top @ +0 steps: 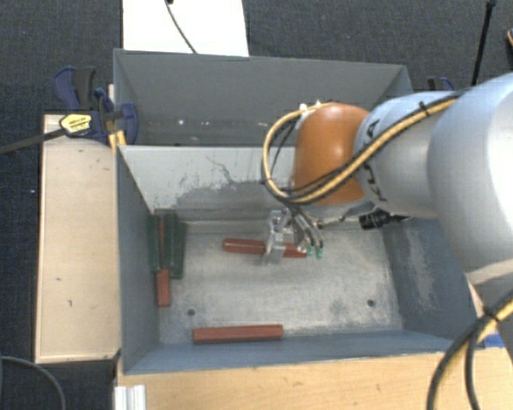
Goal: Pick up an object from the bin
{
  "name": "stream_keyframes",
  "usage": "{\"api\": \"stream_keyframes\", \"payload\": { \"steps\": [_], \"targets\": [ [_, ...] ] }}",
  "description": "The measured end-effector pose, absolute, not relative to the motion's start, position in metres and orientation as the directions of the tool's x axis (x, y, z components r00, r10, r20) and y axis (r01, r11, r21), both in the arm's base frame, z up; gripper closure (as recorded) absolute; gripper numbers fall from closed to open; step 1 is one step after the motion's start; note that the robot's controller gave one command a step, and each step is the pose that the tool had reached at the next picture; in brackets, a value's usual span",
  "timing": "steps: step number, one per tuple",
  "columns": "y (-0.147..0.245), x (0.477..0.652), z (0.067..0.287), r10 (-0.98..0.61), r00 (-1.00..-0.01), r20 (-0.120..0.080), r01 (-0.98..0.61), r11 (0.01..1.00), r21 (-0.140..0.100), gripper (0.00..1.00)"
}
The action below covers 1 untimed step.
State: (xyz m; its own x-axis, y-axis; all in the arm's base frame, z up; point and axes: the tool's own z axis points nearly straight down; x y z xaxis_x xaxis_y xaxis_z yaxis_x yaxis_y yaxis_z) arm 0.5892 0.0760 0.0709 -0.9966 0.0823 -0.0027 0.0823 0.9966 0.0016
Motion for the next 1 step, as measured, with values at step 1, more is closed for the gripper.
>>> {"api": "stream_keyframes", "payload": {
  "steps": [1],
  "targets": [
    [0.0772, 0.5739, 0.2231, -0.123, -0.992, -0.011, -0.123, 0.992, 0.000, 1.00]
  ]
}}
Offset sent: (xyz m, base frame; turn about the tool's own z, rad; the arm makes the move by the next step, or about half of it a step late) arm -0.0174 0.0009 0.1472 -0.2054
